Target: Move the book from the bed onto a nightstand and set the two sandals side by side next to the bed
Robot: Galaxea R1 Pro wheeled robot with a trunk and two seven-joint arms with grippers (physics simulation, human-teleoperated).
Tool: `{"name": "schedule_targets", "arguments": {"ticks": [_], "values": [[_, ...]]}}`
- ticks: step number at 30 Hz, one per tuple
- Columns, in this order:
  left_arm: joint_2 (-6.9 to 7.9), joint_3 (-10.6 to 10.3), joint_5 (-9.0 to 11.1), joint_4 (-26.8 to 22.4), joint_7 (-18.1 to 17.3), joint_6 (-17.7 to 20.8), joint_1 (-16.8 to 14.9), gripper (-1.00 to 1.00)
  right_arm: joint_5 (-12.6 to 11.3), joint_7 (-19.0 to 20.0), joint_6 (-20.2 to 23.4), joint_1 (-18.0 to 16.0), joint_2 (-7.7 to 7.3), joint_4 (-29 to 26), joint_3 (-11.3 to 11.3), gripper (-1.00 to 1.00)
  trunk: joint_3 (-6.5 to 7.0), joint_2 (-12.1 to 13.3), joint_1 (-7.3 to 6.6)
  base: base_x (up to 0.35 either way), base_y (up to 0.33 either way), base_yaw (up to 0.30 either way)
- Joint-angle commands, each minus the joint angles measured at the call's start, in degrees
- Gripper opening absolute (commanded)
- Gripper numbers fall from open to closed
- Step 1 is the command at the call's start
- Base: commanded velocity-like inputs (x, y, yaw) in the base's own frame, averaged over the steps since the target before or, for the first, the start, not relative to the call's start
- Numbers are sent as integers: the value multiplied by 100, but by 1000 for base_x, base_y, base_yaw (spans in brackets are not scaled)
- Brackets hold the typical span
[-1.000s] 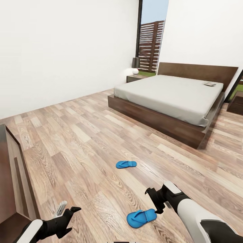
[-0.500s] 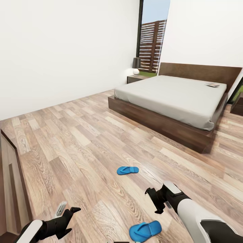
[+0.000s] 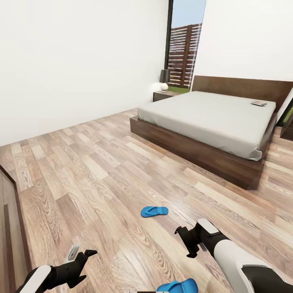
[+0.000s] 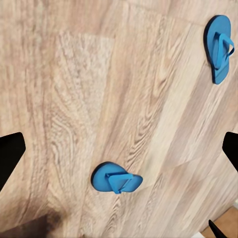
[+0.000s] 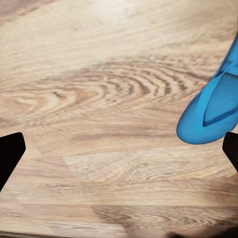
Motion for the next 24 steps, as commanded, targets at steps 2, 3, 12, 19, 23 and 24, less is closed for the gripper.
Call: {"name": "schedule_targets", "arguments": {"ticks": [2, 3, 12, 19, 23, 24], "values": [[-1, 14, 40, -5, 33, 30, -2, 100, -15, -38, 17, 0, 0, -12, -8, 100, -5, -2, -1, 26, 0, 0], [-1, 16, 43, -5, 33, 30, -2, 100, -14, -37, 17, 0, 0, -12, -8, 100, -5, -2, -1, 18, 0, 0], [14, 53, 58, -17, 33, 42, 1, 100, 18, -44, 5, 0, 4, -12, 2, 100, -5, -2, -1, 7, 0, 0], [17, 65, 61, -46, 33, 74, 1, 100, 34, -53, 20, 0, 1, 58, 19, 100, -5, -2, -1, 1, 0, 0], [18, 71, 61, -54, 33, 179, -1, 100, 37, -53, 23, 0, 0, 216, 24, 100, -27, -3, 2, 0, 0, 0], [18, 72, 61, -60, 33, 214, -1, 100, 37, -53, 21, 0, 0, 255, 24, 100, -49, -5, 4, 0, 0, 0]]}}
